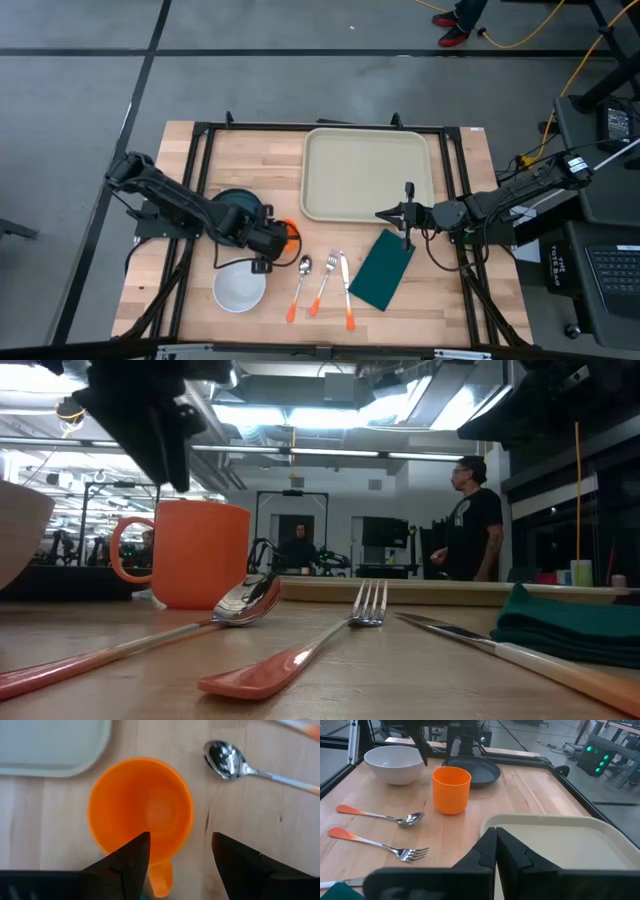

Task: Set up tray
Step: Put the orange cup on the top left of the serving tray

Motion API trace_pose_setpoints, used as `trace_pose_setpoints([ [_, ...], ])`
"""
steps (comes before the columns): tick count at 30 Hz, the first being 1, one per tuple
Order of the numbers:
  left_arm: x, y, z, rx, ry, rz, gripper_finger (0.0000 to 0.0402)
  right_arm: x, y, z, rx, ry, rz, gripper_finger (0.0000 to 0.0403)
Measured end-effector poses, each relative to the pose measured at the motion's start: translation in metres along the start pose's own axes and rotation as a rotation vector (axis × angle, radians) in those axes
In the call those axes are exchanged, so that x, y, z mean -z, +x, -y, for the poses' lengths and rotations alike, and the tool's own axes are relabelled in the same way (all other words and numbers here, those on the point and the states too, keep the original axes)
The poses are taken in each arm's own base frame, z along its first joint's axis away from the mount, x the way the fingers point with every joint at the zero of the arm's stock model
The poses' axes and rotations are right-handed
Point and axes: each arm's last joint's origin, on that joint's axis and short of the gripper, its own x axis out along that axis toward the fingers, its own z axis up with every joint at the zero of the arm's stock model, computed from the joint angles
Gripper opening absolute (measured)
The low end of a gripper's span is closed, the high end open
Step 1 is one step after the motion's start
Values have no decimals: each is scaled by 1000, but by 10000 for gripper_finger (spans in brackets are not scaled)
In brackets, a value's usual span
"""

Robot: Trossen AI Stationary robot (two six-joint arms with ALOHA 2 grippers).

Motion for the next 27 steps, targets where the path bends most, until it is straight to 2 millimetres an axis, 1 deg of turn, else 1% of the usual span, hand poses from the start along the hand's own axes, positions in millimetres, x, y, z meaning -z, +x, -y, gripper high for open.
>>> trace_pose_setpoints([
  [3,0,7,2,0,42,-26,207,0,0,0,0,0,0,12],
  [7,0,10,4,-4,54,-35,207,0,0,0,0,0,0,12],
  [17,2,5,2,-10,59,-39,207,1,0,0,0,-5,-6,12],
  [20,7,5,1,-10,32,-94,207,1,0,0,0,-5,-7,12],
  [24,16,3,-4,-62,-6,-179,207,1,0,0,0,-4,-7,12],
  [27,18,3,-6,-89,-1,-196,207,1,0,0,0,-4,-7,12],
])
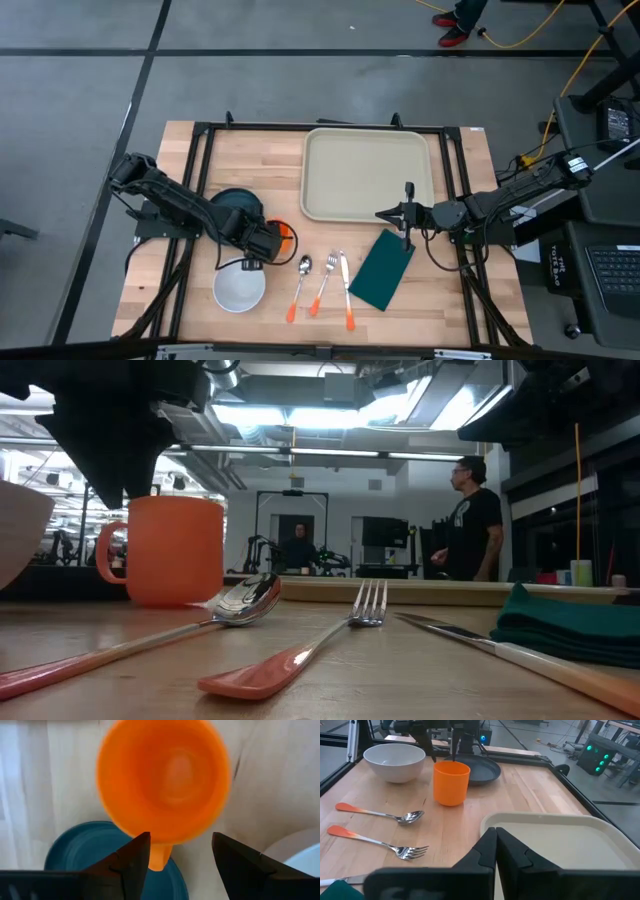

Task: Set up tray
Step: Put the orange cup on the top left of the serving tray

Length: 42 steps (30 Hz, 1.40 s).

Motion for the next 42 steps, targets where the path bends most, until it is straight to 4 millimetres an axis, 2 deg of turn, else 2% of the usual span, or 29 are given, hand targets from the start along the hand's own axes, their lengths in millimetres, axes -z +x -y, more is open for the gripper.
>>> trace_pose_setpoints([
  [10,-3,0,1,-5,76,33,207,0,0,0,0,0,0,12],
  [23,-11,0,6,73,148,105,207,0,0,0,0,1,0,12],
  [34,-16,19,14,60,224,52,207,0,0,0,1,1,0,12],
  [42,-16,21,15,58,227,44,167,0,0,0,0,0,0,12],
])
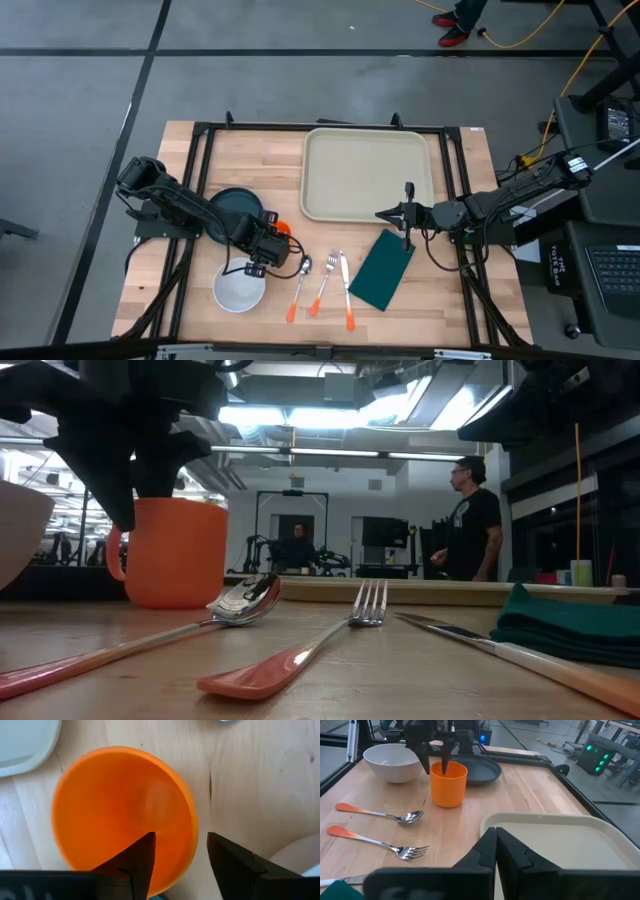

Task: Set up tray
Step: Put the orange cup on the top left of the serving tray

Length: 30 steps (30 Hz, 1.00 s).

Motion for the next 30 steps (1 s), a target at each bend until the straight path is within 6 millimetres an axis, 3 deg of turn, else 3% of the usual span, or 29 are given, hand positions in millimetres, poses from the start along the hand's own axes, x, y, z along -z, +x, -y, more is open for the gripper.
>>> trace_pose_setpoints([
  [7,0,0,0,-3,33,0,105,0,0,0,0,0,0,12],
  [13,1,-3,-2,-30,128,10,15,0,0,0,0,-2,0,12],
  [24,3,-17,-8,-27,152,59,4,1,0,0,0,-5,-5,12],
  [30,-7,-29,-15,77,128,92,3,1,0,0,0,-6,-6,12],
])
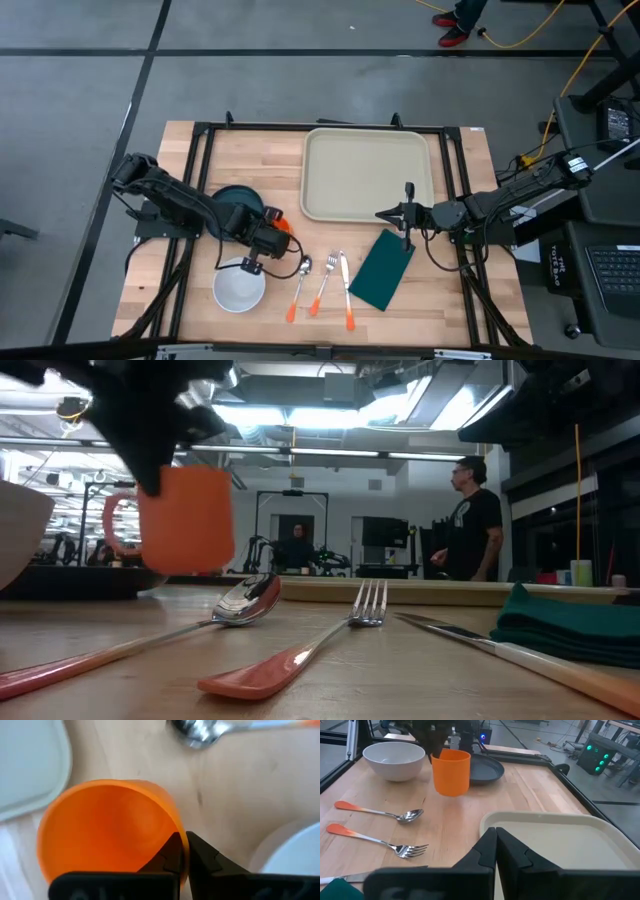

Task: Set up tray
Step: Put the orange cup on the top left of the serving tray

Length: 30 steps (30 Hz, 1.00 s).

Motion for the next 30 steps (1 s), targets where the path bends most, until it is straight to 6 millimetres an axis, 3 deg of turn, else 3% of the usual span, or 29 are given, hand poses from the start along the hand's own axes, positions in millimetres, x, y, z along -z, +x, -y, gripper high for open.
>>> trace_pose_setpoints([
  [20,-25,-46,-51,-9,-27,89,3,0,0,0,0,0,-1,12],
  [30,-27,-39,-86,8,-1,80,3,0,0,0,0,-2,1,12],
])
